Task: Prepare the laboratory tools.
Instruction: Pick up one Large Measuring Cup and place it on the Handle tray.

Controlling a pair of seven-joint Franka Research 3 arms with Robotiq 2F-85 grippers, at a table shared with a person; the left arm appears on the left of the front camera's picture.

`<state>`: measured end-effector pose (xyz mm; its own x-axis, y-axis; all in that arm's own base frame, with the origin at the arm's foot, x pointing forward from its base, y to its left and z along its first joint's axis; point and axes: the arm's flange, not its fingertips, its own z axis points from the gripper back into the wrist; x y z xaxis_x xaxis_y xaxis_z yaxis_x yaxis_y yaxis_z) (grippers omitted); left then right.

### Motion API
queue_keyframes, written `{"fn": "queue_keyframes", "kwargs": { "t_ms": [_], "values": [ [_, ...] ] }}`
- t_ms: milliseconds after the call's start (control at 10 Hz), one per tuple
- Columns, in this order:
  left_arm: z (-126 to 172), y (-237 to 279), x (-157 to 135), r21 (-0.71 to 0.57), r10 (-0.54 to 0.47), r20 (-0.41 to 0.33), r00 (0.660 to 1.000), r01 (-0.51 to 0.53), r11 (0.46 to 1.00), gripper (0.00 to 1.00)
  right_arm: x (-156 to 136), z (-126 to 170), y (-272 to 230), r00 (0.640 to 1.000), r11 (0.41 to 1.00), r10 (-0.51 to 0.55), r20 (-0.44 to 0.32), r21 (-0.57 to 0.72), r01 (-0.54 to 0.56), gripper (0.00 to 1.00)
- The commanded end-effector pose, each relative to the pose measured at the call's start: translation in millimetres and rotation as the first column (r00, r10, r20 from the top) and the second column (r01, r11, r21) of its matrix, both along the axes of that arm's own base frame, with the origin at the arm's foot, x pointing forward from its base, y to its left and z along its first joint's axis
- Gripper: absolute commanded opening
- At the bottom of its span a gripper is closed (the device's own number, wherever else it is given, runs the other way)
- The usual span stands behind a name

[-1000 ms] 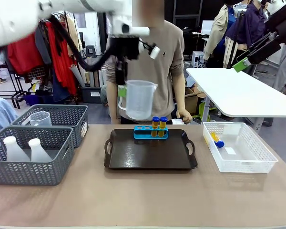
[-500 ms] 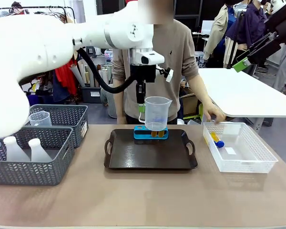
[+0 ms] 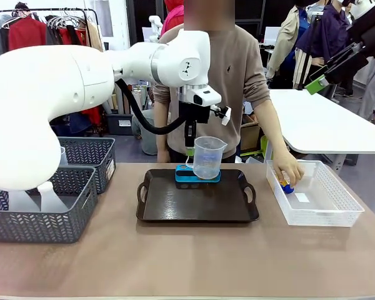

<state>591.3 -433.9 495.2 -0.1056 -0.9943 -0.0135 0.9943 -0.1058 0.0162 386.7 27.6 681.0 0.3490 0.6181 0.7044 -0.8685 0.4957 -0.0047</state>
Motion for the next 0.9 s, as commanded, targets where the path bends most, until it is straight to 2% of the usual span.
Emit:
{"fn": "queue_keyframes", "kwargs": {
  "t_ms": [0,200,300,600,800],
  "values": [
    [11,6,-3,-0.004,0.008,-0.010,1.000,-0.008,1.000,0.00,1,1,0,1.000,1.000,0.021,0.013,0.022,-0.021,1.00],
    [1,1,0,-0.001,0.001,0.000,1.000,-0.001,1.000,0.00,1,1,0,1.000,1.000,0.021,0.013,0.022,-0.021,1.00],
    [2,6,-7,0.012,0.025,0.059,0.998,-0.025,1.000,0.00,1,1,0,1.000,1.000,0.021,0.013,0.022,-0.021,1.00],
    [-38,-27,5,-0.007,-0.047,0.069,0.997,0.048,0.999,0.00,1,1,0,1.000,1.000,0.021,0.013,0.022,-0.021,1.00],
    [-60,-39,11,0.015,-0.057,0.053,0.997,0.057,0.998,0.00,1,1,0,1.000,1.000,0.021,0.013,0.022,-0.021,1.00]
  ]
}}
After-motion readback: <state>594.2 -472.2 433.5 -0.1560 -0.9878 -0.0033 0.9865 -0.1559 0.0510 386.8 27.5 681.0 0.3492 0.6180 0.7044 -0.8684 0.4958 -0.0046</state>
